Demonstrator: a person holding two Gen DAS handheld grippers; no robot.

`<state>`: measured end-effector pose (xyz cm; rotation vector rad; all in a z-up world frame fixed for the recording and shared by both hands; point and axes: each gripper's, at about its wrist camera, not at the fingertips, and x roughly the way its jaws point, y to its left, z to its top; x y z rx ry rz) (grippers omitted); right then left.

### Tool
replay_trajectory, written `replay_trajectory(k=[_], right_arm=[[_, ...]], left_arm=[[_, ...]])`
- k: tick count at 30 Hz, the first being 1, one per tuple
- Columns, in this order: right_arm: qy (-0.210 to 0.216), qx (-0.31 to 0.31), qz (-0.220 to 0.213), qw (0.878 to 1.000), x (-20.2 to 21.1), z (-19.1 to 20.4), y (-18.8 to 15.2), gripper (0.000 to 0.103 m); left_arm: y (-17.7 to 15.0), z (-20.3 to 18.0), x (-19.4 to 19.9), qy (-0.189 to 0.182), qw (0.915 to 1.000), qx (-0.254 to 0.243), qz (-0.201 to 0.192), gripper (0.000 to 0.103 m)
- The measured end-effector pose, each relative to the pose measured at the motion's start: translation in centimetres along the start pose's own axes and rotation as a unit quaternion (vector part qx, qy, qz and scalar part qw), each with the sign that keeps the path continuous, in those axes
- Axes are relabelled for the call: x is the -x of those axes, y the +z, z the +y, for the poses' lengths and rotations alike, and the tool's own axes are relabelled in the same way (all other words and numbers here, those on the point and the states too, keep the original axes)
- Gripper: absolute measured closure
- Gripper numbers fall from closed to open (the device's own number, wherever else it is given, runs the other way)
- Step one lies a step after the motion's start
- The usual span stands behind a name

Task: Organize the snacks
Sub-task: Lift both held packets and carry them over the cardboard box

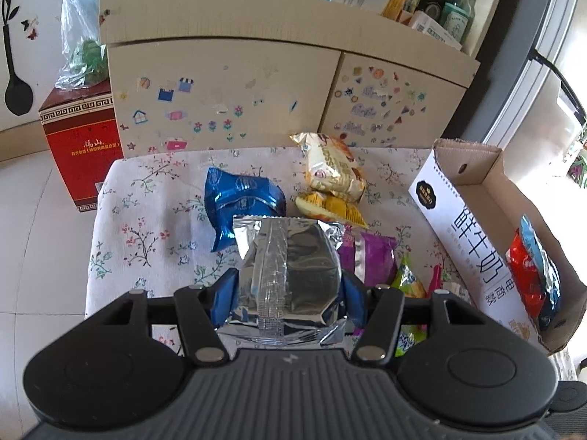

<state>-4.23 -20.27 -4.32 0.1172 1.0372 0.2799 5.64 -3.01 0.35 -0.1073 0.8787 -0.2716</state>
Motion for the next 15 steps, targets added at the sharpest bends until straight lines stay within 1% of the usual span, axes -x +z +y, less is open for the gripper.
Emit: replay_trajectory(k=[3,6,10,15], right_arm=[[0.035,-0.007,-0.025,0.999,2.0,-0.2,0.6,0.047],[0.051,-0.010,-0.056,0.997,3.5,-0.1,1.4,0.047],[0.044,-0.028,-0.092,0.994,5.4,-1.3,2.4,0.047],[0.027,-0.057,-0.127,0.990,7.1,-3.2,3.1,0.047]], left_arm=[[0.7,0.1,0.3,0.004,0.9999,0.004,-0.013,0.045],[1.5,0.3,0.6,0.011,0.9995,0.012,-0.027,0.045],[2.3,0.1,0.7,0.012,0.9989,0.025,-0.039,0.045],[2.7,-1.2,0.5,0.004,0.9988,0.024,-0.043,0.045]])
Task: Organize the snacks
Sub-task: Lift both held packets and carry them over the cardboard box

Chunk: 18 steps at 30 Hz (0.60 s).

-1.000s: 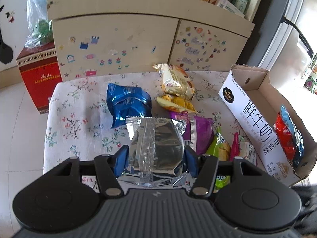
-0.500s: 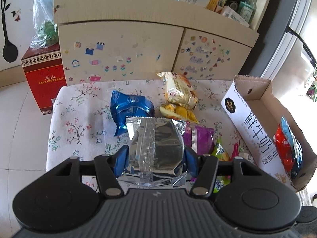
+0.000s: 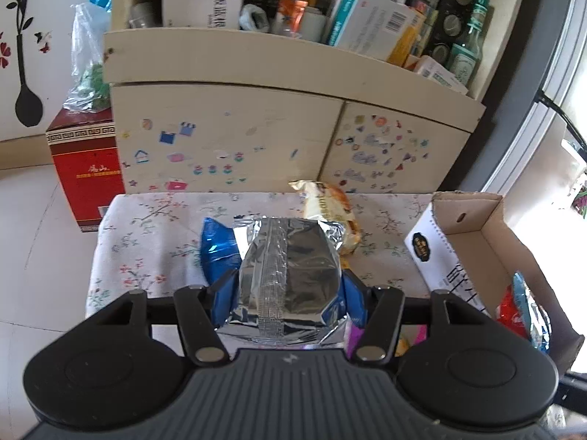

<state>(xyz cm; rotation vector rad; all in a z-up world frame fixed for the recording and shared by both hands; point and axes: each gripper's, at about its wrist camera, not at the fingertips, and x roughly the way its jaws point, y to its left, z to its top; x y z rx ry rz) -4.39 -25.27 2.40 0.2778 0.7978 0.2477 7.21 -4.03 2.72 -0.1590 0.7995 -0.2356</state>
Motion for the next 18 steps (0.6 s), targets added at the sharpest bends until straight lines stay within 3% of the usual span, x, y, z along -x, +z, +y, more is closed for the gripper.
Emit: replay_trajectory(k=[12,18], right_arm=[[-0.044,-0.086,-0.100,0.990,4.7,-6.0,3.4,0.047],[-0.070,-0.122,-0.124,0.982,6.2,-8.4,3.8,0.047]], left_arm=[[0.4,-5.4,-0.2,-0.057,0.9980,-0.025,-0.013,0.045],[0.5,-8.5,-0.7,-0.092,0.9951,-0.034,-0.013,0.045]])
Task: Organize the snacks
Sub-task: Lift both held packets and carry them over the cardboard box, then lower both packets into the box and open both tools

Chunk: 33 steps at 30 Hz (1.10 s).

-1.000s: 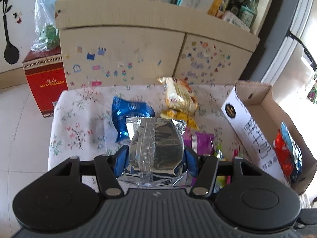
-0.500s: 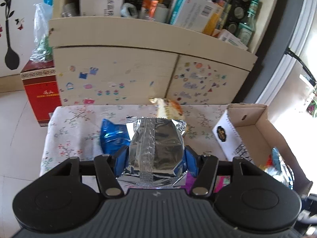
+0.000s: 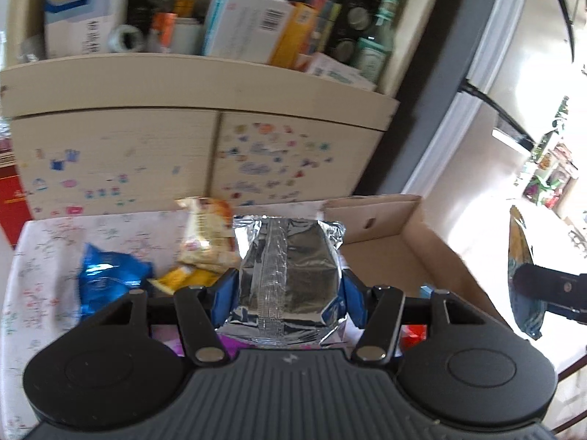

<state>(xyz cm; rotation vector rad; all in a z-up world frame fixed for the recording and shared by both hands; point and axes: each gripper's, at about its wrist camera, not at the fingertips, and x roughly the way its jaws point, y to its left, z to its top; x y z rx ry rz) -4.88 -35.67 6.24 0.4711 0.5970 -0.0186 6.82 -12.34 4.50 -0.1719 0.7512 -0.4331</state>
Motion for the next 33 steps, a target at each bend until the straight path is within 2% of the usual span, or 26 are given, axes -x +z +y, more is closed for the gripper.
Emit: replay_trajectory(k=[7,12,15,17,20,23,27,28,33], right_arm=[[-0.022,-0.026,-0.006,0.999,0.5,-1.5,0.3,0.047],[-0.033,-0.043,-0.001,0.999,0.6,-2.4,0.3,0.047],[-0.033,-0.053,0.003,0.998,0.8,-2.9,0.2,0.047],[-0.028,-0.063,0.006,0.998,0.9,-3.2,0.2,0.047],[-0.022,-0.078,0.013,0.997,0.9,-3.5,0.2,0.047],[-0.016,-0.080,0.015,0.997,1.0,-3.5,0.1,0.047],[-0.013,-0.081,0.017,0.996,1.3,-3.5,0.1,0.047],[-0.013,-0.082,0.017,0.996,1.4,-3.6,0.1,0.047],[-0.009,-0.088,0.018,0.996,1.4,-3.7,0.3,0.047]], left_arm=[[0.5,-3.5,-1.6,-0.038,0.9991,-0.020,-0.005,0.047],[0.2,-4.8,-3.3,-0.048,0.9983,-0.029,0.013,0.047],[0.0,-4.5,-4.5,-0.018,0.9980,-0.047,0.038,0.045],[-0.4,-3.6,-5.6,-0.001,0.9975,-0.039,0.059,0.044],[-1.4,-2.8,-7.1,0.007,0.9966,-0.030,0.076,0.037],[-2.3,-3.2,-8.8,0.007,0.9929,-0.064,0.101,0.037],[-3.3,-3.1,-10.2,0.011,0.9916,-0.080,0.101,0.034],[-3.4,-2.8,-10.4,0.013,0.9921,-0.077,0.098,0.031],[-2.8,-0.7,-10.0,0.041,0.9932,-0.054,0.094,0.029]])
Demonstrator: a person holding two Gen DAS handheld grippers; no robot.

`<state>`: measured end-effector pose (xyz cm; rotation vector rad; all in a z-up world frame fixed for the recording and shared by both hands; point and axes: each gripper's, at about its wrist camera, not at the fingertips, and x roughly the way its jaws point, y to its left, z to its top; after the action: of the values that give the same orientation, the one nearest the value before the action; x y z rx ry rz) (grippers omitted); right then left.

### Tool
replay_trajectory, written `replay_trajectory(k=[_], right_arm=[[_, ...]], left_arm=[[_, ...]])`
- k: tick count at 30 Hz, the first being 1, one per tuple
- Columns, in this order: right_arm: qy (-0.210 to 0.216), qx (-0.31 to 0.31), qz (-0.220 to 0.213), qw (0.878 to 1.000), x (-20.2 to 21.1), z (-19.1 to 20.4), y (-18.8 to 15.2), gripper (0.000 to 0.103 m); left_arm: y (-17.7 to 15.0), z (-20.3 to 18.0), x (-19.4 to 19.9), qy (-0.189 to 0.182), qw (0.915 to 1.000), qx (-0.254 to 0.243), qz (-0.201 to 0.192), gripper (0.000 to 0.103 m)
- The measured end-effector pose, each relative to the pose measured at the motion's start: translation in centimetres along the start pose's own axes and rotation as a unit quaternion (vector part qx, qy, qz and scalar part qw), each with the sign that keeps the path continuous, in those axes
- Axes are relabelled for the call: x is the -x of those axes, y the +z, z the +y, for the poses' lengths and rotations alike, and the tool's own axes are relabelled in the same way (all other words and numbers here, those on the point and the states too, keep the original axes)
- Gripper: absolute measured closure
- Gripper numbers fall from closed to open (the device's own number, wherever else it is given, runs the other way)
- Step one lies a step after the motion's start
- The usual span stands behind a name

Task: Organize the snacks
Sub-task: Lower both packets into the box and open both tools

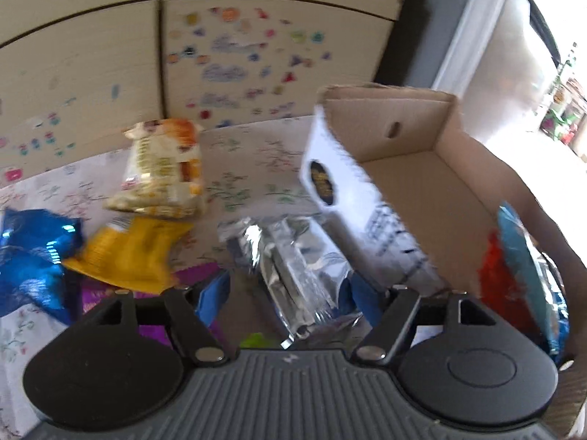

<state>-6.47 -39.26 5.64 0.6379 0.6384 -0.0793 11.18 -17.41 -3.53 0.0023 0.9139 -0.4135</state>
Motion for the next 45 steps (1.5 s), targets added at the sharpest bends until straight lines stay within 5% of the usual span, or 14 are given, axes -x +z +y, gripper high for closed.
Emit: replay_trajectory(k=[5,11,14,22,25,27,33,39,45], right_arm=[[0.004,-0.004,0.004,1.000,-0.1,0.2,-0.1,0.047],[-0.006,-0.032,0.015,0.999,-0.8,-0.3,-0.1,0.047],[-0.006,-0.068,0.026,0.997,-1.4,-1.2,-0.1,0.047],[-0.032,-0.121,0.010,0.992,-2.2,-2.2,0.3,0.046],[-0.037,-0.147,0.007,0.988,-2.6,-2.8,0.3,0.041],[-0.047,-0.169,0.005,0.985,-2.6,-3.3,0.3,0.022],[-0.059,-0.190,-0.010,0.980,-1.9,-3.8,0.3,0.018],[-0.067,-0.191,-0.002,0.979,-1.9,-3.9,0.3,0.017],[-0.060,-0.176,0.002,0.983,-1.8,-3.5,0.5,0.016]], left_arm=[[0.6,0.5,0.9,0.010,0.9999,0.000,-0.013,0.032],[0.5,-2.0,-0.7,0.008,0.9982,-0.059,-0.010,0.027],[0.3,-1.1,-1.8,0.013,0.9993,-0.036,-0.006,0.042],[0.0,-0.1,-0.7,0.018,0.9993,0.004,-0.033,0.043],[0.5,0.3,0.9,0.030,0.9978,0.020,-0.056,0.043],[1.2,0.3,2.1,0.027,0.9967,0.029,-0.071,0.043],[2.7,-3.1,4.7,-0.033,0.9938,0.009,-0.106,0.043],[3.8,-7.4,2.7,-0.069,0.9946,-0.026,-0.072,0.043],[4.3,-7.7,5.7,-0.075,0.9913,-0.052,-0.096,0.021]])
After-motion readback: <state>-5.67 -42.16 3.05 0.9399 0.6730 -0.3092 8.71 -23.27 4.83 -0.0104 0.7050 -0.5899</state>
